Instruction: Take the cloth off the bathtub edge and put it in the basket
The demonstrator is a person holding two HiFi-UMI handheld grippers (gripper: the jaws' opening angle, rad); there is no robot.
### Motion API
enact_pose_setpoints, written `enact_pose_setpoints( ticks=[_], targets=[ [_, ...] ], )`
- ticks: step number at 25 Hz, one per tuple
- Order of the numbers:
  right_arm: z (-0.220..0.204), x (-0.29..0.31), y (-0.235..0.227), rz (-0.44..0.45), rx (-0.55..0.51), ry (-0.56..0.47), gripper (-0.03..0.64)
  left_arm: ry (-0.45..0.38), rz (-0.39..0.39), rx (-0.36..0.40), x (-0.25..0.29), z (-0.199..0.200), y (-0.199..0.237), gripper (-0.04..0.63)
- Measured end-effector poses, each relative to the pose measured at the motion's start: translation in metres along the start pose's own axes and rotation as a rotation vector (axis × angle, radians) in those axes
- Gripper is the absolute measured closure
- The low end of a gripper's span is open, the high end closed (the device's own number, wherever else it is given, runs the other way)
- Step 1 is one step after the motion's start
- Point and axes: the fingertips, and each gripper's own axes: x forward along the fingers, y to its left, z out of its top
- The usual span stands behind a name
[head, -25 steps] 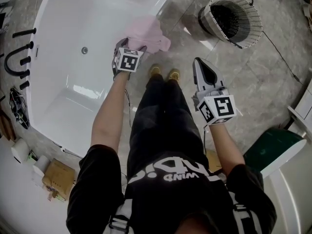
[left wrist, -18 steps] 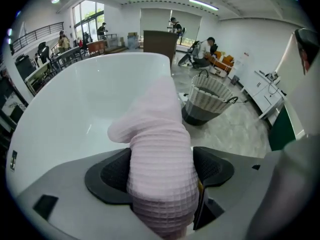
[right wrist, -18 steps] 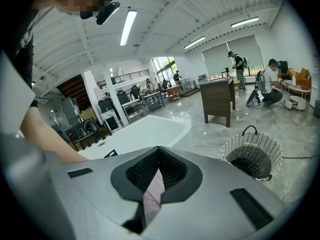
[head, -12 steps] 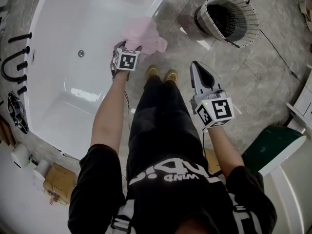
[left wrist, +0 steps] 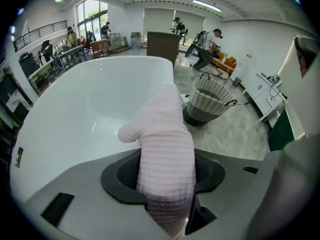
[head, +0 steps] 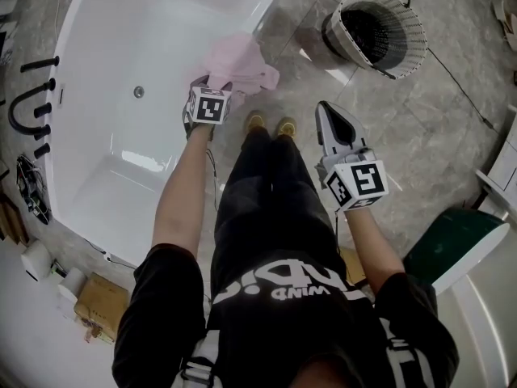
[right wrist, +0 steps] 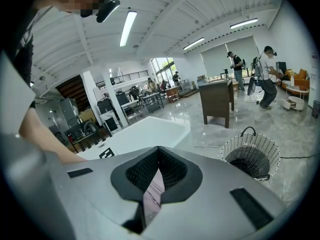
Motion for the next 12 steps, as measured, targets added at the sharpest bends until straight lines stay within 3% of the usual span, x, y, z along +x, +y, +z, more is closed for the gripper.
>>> enact_pose_setpoints(
  ticks=[3, 5, 12],
  targets=[
    [0.009, -0.004, 0.003, -0.001, -0.005, -0.015, 0.606, -0.028, 0.01, 0.003, -0.018, 0.001, -0.001, 0.403],
    [0.014, -0.006, 0.004, -0.003, -0.006, -0.021, 0.606, -0.06, 0.014, -0.004, -0.029, 0.004, -0.003, 0.516],
    [0.036, -0.023, 0.009, -0.014, -0.028, -0.048, 0.606, -0.133, 0.003, -0.083, -0.076, 0.013, -0.016, 0.523]
  ],
)
